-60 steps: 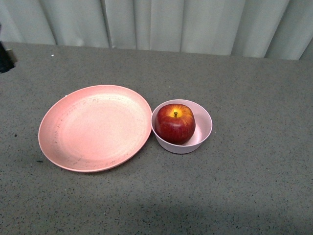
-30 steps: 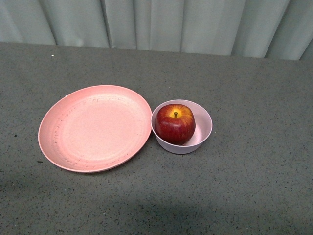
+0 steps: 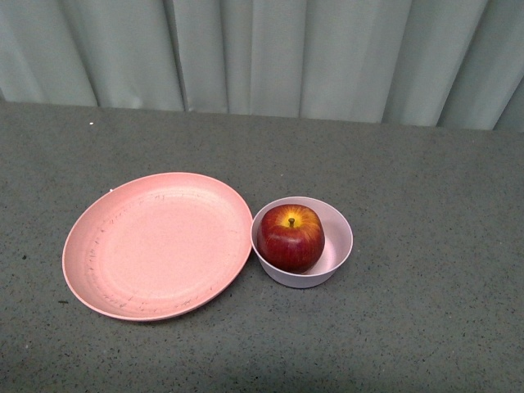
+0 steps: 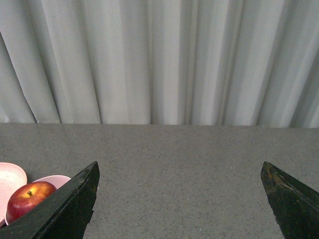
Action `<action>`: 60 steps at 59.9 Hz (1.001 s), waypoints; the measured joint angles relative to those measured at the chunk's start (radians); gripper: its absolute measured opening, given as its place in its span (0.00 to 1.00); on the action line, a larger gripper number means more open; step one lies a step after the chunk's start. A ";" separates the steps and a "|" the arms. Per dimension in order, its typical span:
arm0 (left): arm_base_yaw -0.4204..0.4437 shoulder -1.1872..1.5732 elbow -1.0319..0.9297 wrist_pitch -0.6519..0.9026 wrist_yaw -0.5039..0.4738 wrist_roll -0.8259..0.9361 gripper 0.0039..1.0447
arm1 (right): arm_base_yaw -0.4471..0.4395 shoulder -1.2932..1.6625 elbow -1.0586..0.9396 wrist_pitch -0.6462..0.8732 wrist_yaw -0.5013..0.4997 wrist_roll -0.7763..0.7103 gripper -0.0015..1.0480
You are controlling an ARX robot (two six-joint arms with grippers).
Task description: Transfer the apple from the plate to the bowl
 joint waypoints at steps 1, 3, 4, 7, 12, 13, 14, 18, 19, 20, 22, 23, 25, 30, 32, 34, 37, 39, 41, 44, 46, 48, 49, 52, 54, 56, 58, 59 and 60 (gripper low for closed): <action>0.000 -0.006 0.000 -0.005 0.000 0.000 0.03 | 0.000 0.000 0.000 0.000 0.000 0.000 0.91; 0.000 -0.023 0.000 -0.021 0.000 0.000 0.03 | 0.000 0.000 0.000 0.000 0.000 0.000 0.91; 0.000 -0.034 0.000 -0.031 0.000 0.000 0.03 | 0.000 0.000 0.000 0.000 0.000 0.000 0.91; 0.000 -0.065 0.000 -0.062 0.000 0.000 0.03 | 0.000 0.000 0.000 0.000 0.000 0.000 0.91; 0.000 -0.103 0.000 -0.098 0.000 0.000 0.03 | 0.000 0.000 0.000 0.000 0.000 0.000 0.91; 0.000 -0.107 0.000 -0.102 0.000 0.000 0.03 | 0.000 0.000 0.000 0.000 0.000 0.000 0.91; 0.000 -0.117 0.000 -0.111 0.000 0.000 0.03 | 0.000 0.000 0.000 0.000 0.000 0.000 0.91; 0.000 -0.147 0.000 -0.141 0.000 0.000 0.03 | 0.000 0.000 0.000 0.000 0.000 0.000 0.91; 0.000 -0.151 0.000 -0.145 0.000 0.000 0.03 | 0.000 0.000 0.000 0.000 0.000 0.000 0.91; 0.000 -0.159 0.000 -0.153 0.000 0.000 0.03 | 0.000 0.000 0.000 0.000 0.000 0.000 0.91; 0.000 -0.171 0.000 -0.164 0.000 0.000 0.03 | 0.000 0.000 0.000 0.000 0.000 0.000 0.91; 0.000 -0.179 0.000 -0.172 0.000 0.000 0.03 | 0.000 0.000 0.000 0.000 0.000 0.000 0.91; 0.000 -0.193 0.000 -0.187 0.000 0.000 0.03 | 0.000 0.000 0.000 0.000 0.000 0.000 0.91; 0.000 -0.227 0.000 -0.220 0.000 0.000 0.03 | 0.000 0.000 0.000 0.000 0.000 0.000 0.91; 0.000 -0.241 0.000 -0.234 0.000 0.000 0.03 | 0.000 0.000 0.000 0.000 0.000 0.000 0.91; 0.000 -0.256 0.000 -0.249 0.000 0.000 0.03 | 0.000 0.000 0.000 0.000 0.000 0.000 0.91; 0.000 -0.272 0.000 -0.265 0.000 0.000 0.03 | 0.000 0.000 0.000 0.000 0.000 0.000 0.91; 0.000 -0.280 0.000 -0.272 0.000 0.000 0.03 | 0.000 0.000 0.000 0.000 0.000 0.000 0.91; 0.000 -0.290 0.000 -0.283 0.000 0.000 0.03 | 0.000 0.000 0.000 0.000 0.000 0.000 0.91; 0.000 -0.299 0.000 -0.291 0.000 0.000 0.03 | 0.000 0.000 0.000 0.000 0.000 0.000 0.91; 0.000 -0.306 0.000 -0.299 0.000 0.000 0.03 | 0.000 0.000 0.000 0.000 0.000 0.000 0.91; 0.000 -0.316 0.000 -0.309 0.000 0.000 0.03 | 0.000 0.000 0.000 0.000 0.000 0.000 0.91; 0.000 -0.338 0.000 -0.332 0.000 0.000 0.03 | 0.000 0.000 0.000 0.000 0.000 0.000 0.91; 0.000 -0.431 0.000 -0.459 0.002 0.000 0.03 | 0.000 0.000 0.000 0.000 0.000 0.000 0.91; 0.000 -0.461 0.000 -0.475 0.002 0.000 0.03 | 0.000 0.000 0.000 0.000 0.000 0.000 0.91; 0.000 -0.478 0.000 -0.479 0.002 0.000 0.03 | 0.000 0.000 0.000 0.000 0.000 0.000 0.91; 0.000 -0.481 0.000 -0.481 0.002 0.000 0.03 | 0.000 0.000 0.000 0.000 0.000 0.000 0.91; 0.000 -0.482 0.000 -0.481 0.002 0.000 0.03 | 0.000 0.000 0.000 0.000 0.000 0.000 0.91; 0.000 -0.482 0.000 -0.482 0.002 0.000 0.03 | 0.000 0.000 0.000 0.000 0.000 0.000 0.91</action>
